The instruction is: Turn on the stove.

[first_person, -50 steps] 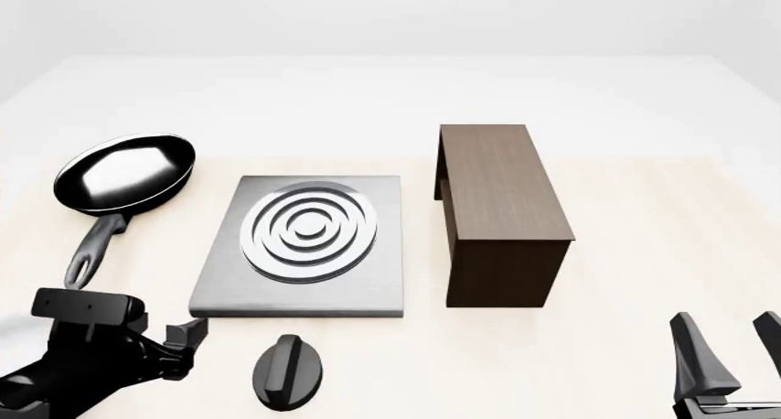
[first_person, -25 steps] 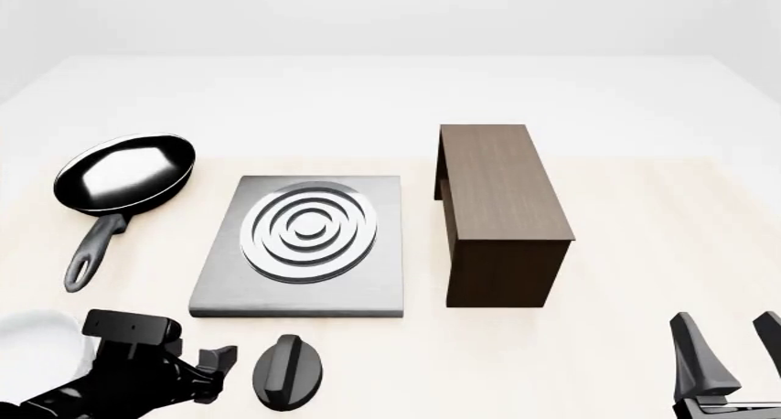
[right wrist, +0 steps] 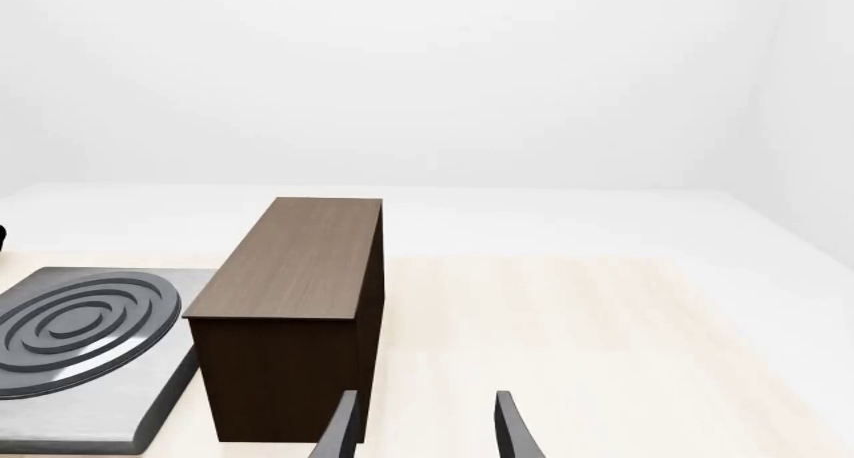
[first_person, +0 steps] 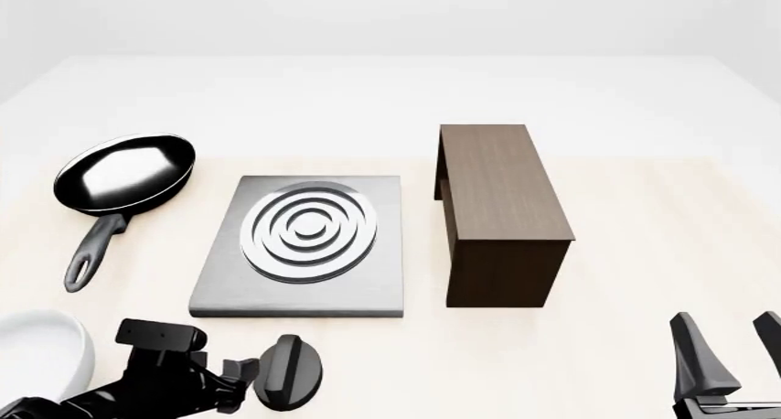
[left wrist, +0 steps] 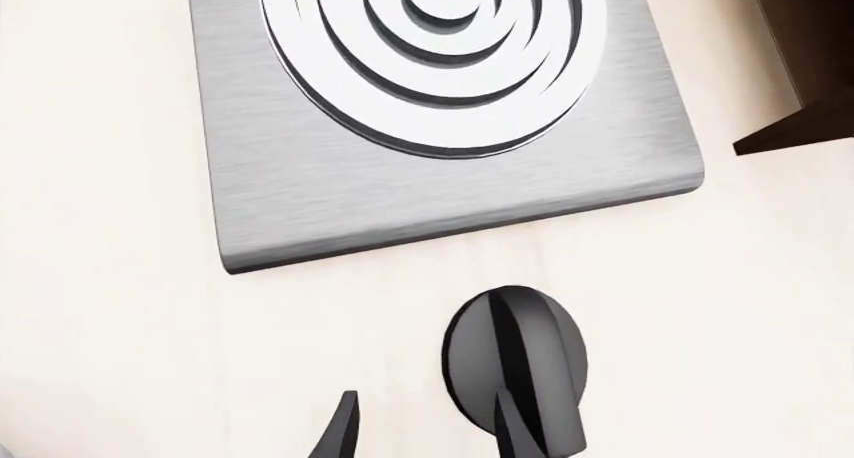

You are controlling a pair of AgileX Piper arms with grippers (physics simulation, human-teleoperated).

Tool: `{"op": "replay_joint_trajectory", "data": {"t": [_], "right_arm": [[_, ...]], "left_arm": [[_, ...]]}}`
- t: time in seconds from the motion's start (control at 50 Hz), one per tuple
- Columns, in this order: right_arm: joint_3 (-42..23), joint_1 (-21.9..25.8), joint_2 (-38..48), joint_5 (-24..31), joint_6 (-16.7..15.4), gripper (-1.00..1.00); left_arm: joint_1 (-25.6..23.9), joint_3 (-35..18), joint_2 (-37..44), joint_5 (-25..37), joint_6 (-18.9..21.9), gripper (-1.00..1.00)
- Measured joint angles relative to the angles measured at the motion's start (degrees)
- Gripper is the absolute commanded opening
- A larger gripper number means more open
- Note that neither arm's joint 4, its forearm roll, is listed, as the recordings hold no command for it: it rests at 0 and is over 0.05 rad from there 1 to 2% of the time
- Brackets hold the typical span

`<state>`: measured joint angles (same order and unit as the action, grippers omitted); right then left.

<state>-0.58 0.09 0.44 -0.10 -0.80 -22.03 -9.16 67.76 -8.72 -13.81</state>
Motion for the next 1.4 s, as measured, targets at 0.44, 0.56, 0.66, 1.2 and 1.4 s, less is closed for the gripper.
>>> {"op": "replay_joint_trajectory", "data": {"t": [0.44,0.56,0.66,1.2,1.4], "right_arm": [[0.0,0.0,0.0,0.0,0.0,1.00],[0.0,0.0,0.0,0.0,0.0,1.00],[0.0,0.0,0.0,0.0,0.0,1.00],[0.0,0.0,0.0,0.0,0.0,1.00],[0.0,0.0,0.0,0.0,0.0,1.00]], "left_arm": [[-2.7,2.3,4.9,-5.5,-5.3,1.00],[-3.3,2.9,6.5,-7.3,-6.6,1.00],[-4.0,3.2,7.7,-8.5,-7.5,1.00],[-9.4,1.7,9.8,-9.4,-10.6,1.00],[-10.2,1.3,10.0,-9.4,-11.2,1.00]]}}
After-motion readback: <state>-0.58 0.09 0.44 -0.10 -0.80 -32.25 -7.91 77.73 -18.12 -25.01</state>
